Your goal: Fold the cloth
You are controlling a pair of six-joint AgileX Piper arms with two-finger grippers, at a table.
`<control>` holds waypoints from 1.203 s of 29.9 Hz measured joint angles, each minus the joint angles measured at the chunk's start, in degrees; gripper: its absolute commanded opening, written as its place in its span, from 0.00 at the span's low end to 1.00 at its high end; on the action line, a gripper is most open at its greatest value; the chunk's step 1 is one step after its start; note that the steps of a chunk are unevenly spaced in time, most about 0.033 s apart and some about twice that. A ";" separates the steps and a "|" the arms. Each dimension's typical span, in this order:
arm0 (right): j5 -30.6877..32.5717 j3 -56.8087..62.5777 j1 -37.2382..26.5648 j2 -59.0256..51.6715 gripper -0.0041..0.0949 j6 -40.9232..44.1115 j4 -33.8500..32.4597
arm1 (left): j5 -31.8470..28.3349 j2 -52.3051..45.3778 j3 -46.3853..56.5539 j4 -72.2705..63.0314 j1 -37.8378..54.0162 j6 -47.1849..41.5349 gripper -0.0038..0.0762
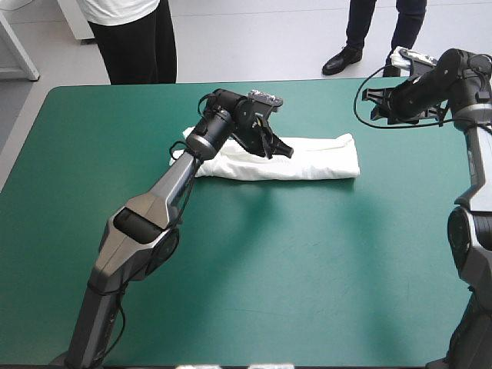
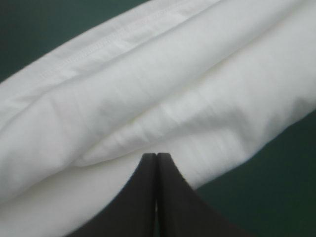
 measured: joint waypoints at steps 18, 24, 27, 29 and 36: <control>-4.92 15.15 0.00 -0.04 0.56 -10.35 6.06 | -1.44 6.17 0.12 0.10 -0.07 0.00 0.04; -7.52 16.21 0.00 1.37 0.66 -14.60 10.28 | -1.44 6.21 0.02 -0.06 -0.07 0.00 0.04; -7.82 16.21 0.00 3.43 0.66 -14.81 10.94 | -1.44 6.21 0.02 -0.17 -0.07 0.05 0.04; -7.92 16.21 0.00 5.41 0.66 -14.81 11.03 | -1.39 6.21 0.02 -0.37 -0.07 0.36 0.04; -8.55 16.34 0.17 8.92 0.65 -14.93 12.23 | -1.34 6.23 0.02 -0.63 -0.07 0.36 0.04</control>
